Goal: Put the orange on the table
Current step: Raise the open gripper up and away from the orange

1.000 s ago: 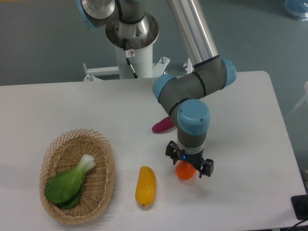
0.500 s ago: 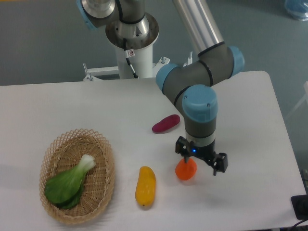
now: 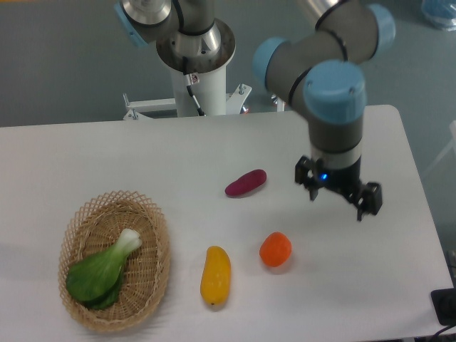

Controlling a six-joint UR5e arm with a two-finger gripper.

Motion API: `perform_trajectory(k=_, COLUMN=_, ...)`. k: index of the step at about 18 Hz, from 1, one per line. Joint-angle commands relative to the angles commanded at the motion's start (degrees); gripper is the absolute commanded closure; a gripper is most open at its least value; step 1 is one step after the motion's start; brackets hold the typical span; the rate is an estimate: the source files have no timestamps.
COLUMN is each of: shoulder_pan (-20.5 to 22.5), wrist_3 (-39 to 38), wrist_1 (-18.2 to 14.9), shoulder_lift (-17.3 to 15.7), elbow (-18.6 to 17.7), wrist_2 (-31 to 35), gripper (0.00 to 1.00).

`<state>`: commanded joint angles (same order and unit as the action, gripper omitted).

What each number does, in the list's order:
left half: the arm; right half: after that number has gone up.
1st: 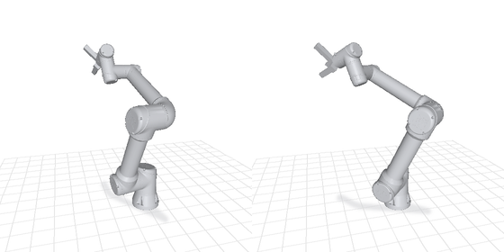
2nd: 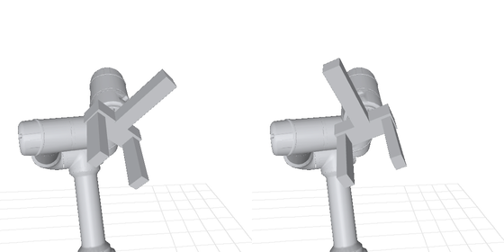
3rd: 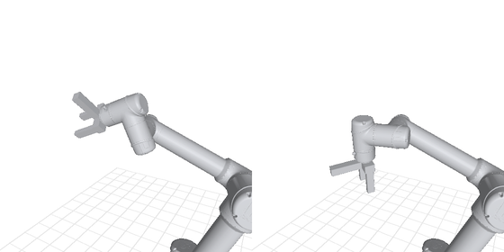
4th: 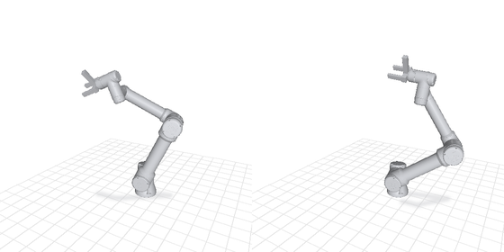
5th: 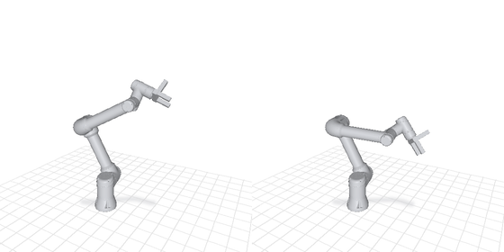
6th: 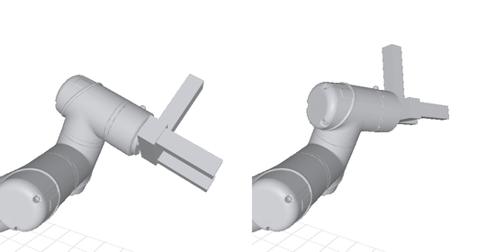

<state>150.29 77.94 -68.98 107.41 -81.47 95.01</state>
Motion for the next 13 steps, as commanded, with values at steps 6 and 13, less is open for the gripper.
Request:
perform_trajectory(k=6, shoulder_pan=3.9, wrist_3=6.9, wrist_1=-3.2, shoulder_lift=-2.5, elbow=0.0, wrist_2=-3.1, gripper=0.0)
perform_trajectory(k=13, shoulder_pan=5.8, wrist_3=6.9, wrist_1=-3.6, shoulder_lift=-3.4, elbow=-0.1, wrist_2=-6.6, gripper=0.0)
